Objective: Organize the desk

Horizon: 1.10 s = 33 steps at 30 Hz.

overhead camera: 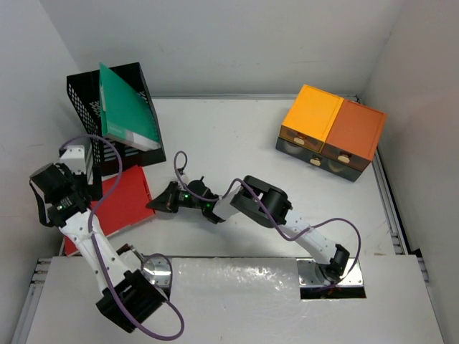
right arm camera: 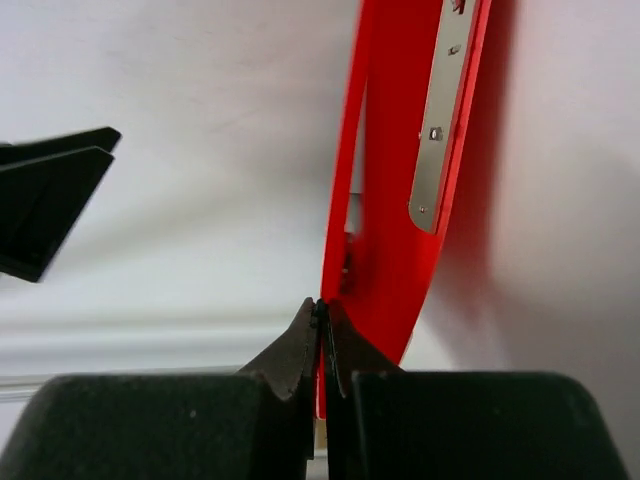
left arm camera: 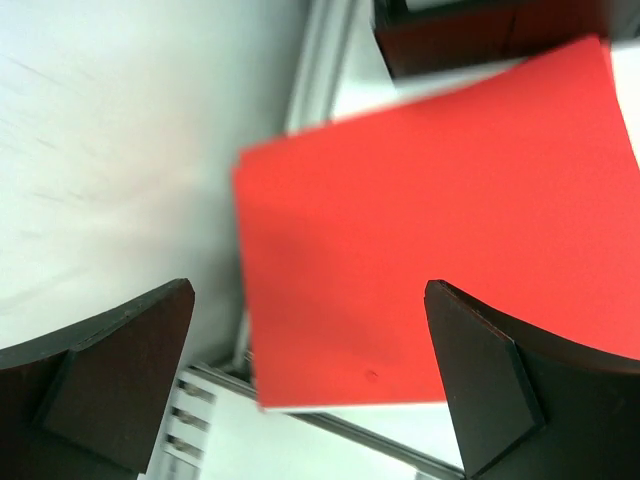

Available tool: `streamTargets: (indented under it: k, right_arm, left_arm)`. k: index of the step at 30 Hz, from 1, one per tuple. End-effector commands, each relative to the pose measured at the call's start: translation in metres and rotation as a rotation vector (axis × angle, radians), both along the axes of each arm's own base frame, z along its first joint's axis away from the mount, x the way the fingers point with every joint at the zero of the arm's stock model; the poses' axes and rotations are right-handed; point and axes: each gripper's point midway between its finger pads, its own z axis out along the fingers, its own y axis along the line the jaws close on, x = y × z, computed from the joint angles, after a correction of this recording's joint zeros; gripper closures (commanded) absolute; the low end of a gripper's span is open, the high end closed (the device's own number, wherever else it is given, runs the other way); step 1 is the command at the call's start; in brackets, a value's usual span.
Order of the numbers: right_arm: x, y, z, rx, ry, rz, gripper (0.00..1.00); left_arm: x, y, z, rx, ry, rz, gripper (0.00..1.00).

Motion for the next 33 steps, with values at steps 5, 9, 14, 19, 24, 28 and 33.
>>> streamTargets:
  k: [5, 9, 14, 19, 24, 28, 33]
  right_arm:
    - [0.02, -0.004, 0.136, 0.305, 0.014, -0.064, 1.0]
    - [0.034, -0.023, 0.162, 0.309, -0.018, -0.158, 1.0]
    - [0.047, -0.026, 0.172, 0.252, -0.068, -0.207, 1.0]
    - [0.055, -0.019, 0.169, 0.223, -0.049, -0.229, 1.0]
    - [0.058, -0.014, 0.168, 0.189, -0.061, -0.242, 1.0]
    - [0.06, -0.007, 0.168, 0.168, -0.067, -0.24, 1.0]
    - [0.061, -0.005, 0.163, 0.15, -0.064, -0.251, 1.0]
  left_arm:
    - [-0.015, -0.015, 0.031, 0.124, 0.059, -0.171, 0.05]
    - [-0.032, -0.041, 0.038, 0.213, 0.178, -0.418, 0.07]
    - [-0.048, -0.071, 0.026, 0.308, 0.292, -0.736, 0.07]
    - [-0.054, -0.083, 0.002, 0.308, 0.327, -0.852, 0.0]
    - [-0.05, -0.079, -0.02, 0.308, 0.322, -0.841, 0.0]
    - [-0.039, -0.07, -0.036, 0.34, 0.303, -0.84, 0.01]
    - [-0.011, -0.052, -0.045, 0.427, 0.232, -0.836, 0.0]
